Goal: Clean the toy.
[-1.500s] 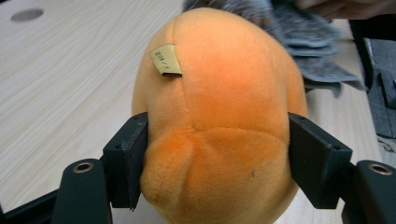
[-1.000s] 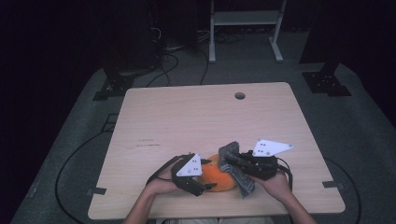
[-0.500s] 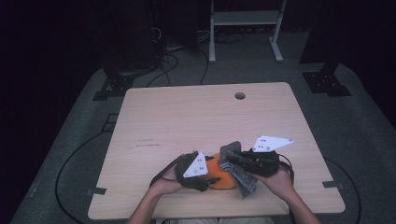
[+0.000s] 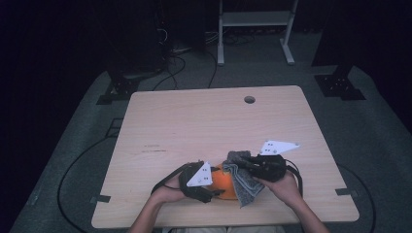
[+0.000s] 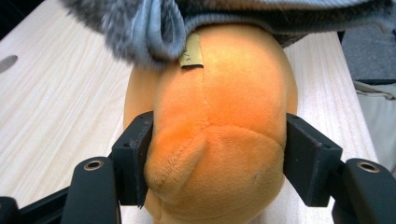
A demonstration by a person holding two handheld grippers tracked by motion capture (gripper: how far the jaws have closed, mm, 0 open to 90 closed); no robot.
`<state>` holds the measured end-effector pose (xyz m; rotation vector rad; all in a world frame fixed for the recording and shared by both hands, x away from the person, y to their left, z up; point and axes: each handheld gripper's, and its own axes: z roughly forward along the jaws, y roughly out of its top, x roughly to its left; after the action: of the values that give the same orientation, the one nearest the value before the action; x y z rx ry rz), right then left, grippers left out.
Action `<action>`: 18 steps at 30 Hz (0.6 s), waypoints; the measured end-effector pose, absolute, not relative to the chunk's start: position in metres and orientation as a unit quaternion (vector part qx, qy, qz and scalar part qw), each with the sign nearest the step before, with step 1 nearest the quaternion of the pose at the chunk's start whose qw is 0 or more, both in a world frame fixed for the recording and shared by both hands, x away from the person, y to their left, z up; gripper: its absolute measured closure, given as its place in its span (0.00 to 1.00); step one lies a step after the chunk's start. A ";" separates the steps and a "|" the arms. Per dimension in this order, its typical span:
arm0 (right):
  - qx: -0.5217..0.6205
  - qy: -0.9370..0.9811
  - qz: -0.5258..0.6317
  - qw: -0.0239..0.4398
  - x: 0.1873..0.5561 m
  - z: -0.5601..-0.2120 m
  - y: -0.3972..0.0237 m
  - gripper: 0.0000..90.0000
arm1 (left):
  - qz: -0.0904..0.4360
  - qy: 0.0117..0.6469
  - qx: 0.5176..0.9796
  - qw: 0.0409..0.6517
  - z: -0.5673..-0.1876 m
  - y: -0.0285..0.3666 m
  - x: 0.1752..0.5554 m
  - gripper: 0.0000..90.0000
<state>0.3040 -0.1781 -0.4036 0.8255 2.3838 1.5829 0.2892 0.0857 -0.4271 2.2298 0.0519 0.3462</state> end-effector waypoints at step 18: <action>0.351 0.778 0.516 0.075 0.306 -0.436 -0.223 0.89 | 0.121 0.050 0.892 0.433 -0.429 0.093 0.298 0.34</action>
<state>0.3063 -0.2226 -0.4360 1.0529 2.3329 1.5495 0.2975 0.0929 -0.4290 2.2222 0.1241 0.3013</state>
